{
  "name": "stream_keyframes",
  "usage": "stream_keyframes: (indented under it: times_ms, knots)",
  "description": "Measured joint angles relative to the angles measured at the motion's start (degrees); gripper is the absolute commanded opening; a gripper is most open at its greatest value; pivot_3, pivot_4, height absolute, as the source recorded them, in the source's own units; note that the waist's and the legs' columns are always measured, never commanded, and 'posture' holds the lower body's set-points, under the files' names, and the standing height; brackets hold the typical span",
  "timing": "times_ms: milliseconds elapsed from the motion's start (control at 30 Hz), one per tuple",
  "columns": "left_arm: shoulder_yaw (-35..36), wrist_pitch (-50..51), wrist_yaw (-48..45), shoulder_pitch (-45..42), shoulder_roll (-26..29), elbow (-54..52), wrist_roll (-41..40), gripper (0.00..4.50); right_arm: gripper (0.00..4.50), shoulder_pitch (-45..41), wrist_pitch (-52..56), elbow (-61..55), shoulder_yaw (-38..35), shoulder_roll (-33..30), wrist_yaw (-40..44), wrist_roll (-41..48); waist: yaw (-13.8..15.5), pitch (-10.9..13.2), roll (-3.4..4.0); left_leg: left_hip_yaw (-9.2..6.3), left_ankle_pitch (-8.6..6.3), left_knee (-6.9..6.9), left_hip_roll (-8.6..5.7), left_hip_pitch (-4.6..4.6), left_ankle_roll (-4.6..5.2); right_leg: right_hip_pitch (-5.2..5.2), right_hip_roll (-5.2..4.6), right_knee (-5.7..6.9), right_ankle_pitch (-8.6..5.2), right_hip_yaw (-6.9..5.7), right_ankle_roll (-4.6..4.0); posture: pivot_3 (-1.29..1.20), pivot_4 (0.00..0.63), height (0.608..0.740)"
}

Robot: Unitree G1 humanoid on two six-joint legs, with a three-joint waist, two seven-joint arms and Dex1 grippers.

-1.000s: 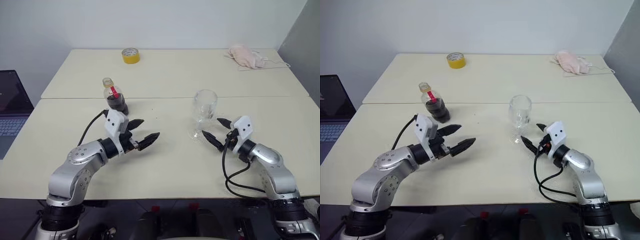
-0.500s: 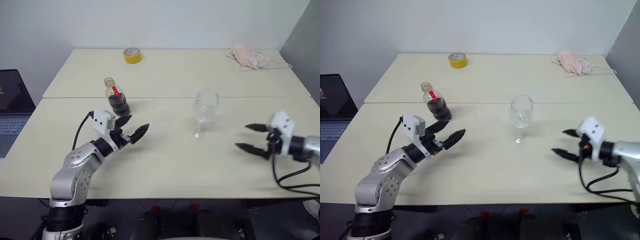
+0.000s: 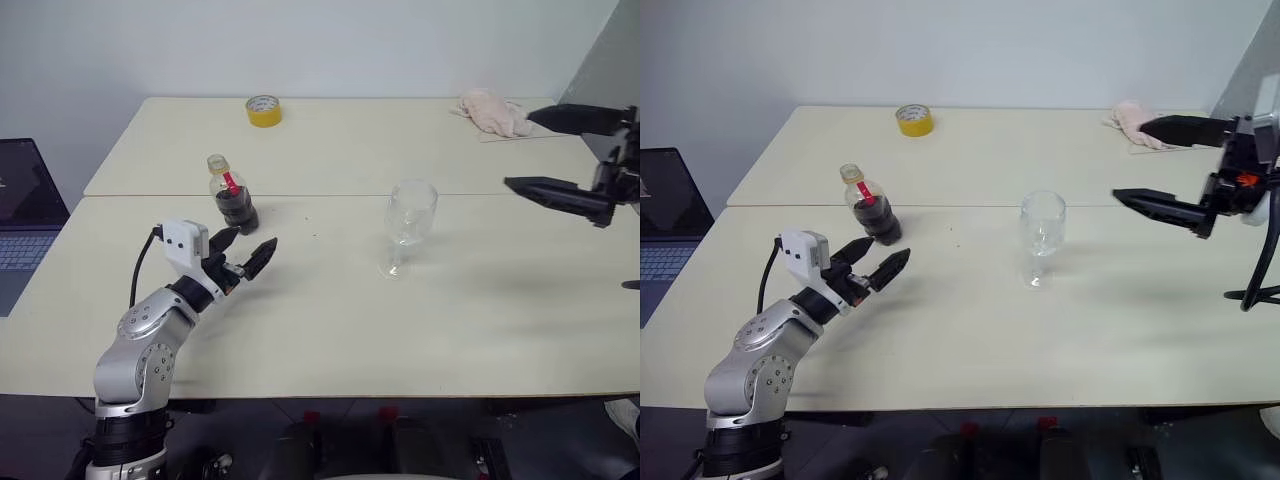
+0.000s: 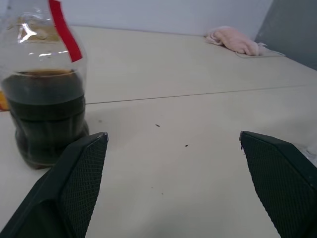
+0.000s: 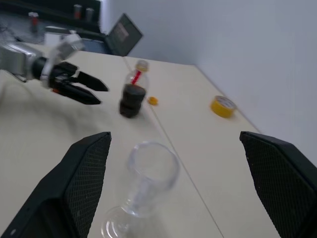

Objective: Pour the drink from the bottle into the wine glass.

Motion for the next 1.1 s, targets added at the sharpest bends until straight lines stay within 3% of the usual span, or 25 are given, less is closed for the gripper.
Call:
stream_keyframes:
  times_ms: [233,1100]
  knots:
    - [1.65,0.02,2.01,-2.97,1.21,1.95,0.14,4.5,4.45,-2.75,2.71,-4.65,9.65,1.38,-2.79,-2.96,0.25,0.03,-0.04,-0.02,0.0,0.05,-0.09,-0.08,0.0,-0.06,-0.09,-0.01,0.0,-0.01,0.0,0.0,0.15,0.74]
    - [0.66,-1.43,3.63,-14.0,5.87,13.86,7.13,4.5,4.45,-3.16,6.06,-4.83,11.94,1.59,-4.87,-6.67,0.09,0.05,-0.08,-0.03,0.0,0.01,-0.08,-0.08,0.0,-0.12,-0.07,0.02,0.0,-0.02,0.0,0.0,0.15,0.74]
